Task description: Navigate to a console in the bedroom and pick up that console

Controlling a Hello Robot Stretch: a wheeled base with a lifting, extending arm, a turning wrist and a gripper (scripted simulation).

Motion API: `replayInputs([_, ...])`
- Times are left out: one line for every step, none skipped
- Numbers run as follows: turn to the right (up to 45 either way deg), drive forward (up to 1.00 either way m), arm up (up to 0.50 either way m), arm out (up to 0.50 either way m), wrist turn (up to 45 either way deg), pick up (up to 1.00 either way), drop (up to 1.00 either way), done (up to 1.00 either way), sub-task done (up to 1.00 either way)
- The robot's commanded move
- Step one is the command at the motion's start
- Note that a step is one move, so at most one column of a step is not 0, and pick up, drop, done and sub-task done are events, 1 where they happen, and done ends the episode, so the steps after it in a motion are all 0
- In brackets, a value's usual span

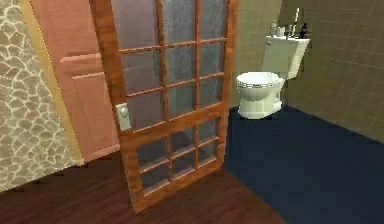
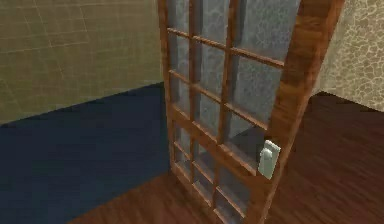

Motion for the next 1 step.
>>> replayInputs([45.0,0.00,0.00,0.00,0.0,0.00,0.00,0.00,0.00])
